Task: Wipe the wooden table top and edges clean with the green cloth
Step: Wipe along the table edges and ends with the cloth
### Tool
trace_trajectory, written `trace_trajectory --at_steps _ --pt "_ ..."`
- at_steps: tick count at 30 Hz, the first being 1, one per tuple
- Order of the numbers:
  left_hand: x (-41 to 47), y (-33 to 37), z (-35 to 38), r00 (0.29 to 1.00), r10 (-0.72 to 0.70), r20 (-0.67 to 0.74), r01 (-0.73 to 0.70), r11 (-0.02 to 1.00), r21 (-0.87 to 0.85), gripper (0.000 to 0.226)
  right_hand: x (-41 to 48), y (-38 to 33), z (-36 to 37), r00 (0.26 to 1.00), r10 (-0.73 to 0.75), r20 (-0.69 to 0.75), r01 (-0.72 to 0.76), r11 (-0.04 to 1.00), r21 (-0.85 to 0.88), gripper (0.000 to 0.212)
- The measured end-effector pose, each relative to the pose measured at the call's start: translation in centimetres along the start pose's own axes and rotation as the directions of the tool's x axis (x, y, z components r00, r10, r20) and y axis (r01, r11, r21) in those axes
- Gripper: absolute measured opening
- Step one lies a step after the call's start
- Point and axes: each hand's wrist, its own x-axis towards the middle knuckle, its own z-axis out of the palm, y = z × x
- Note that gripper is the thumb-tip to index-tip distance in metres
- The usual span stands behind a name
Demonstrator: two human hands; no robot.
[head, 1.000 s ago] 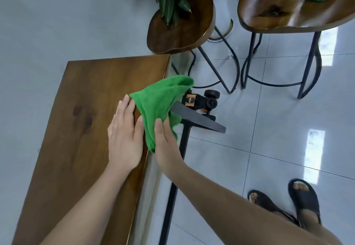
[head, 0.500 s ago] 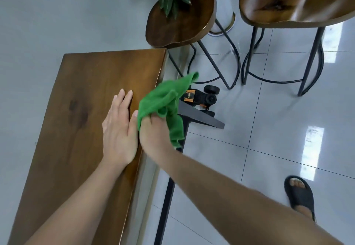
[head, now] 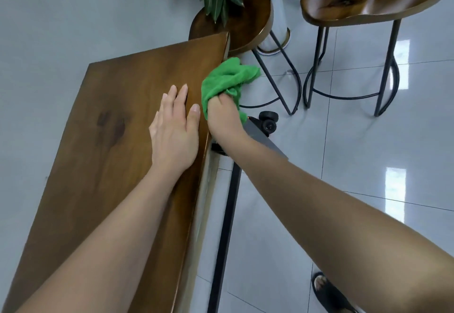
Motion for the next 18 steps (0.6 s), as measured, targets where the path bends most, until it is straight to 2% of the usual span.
trace_trajectory --at_steps 2,5,9,11,14,18 --pt "-0.1 -0.4 0.0 0.999 0.024 0.025 -0.024 1.0 -0.016 0.063 -4.8 1.9 1.3 1.0 -0.004 0.011 0.004 1.0 0.004 0.061" --pt "-1.4 -1.2 -0.4 0.995 0.072 0.066 -0.07 0.997 -0.036 0.062 -12.9 5.2 3.7 0.999 -0.019 0.04 0.017 0.998 0.054 0.06" --pt "-7.1 -3.0 -0.6 0.987 0.152 0.058 -0.151 0.988 -0.014 0.061 -23.6 11.4 7.5 0.985 0.045 0.166 -0.036 0.998 -0.058 0.067" --pt "-10.7 -4.4 -1.0 0.982 0.171 0.074 -0.17 0.985 -0.02 0.061 -28.8 13.8 9.3 0.97 0.072 0.231 -0.064 0.997 -0.042 0.061" --pt "-15.3 -6.4 -1.6 0.978 0.186 0.088 -0.187 0.982 -0.001 0.06 -33.3 15.5 10.5 0.961 0.139 0.239 -0.136 0.99 -0.027 0.041" --pt "-20.8 -9.0 -2.5 0.982 0.152 0.117 -0.153 0.988 0.003 0.059 -31.7 13.2 10.3 0.981 0.135 0.138 -0.144 0.988 0.053 0.035"
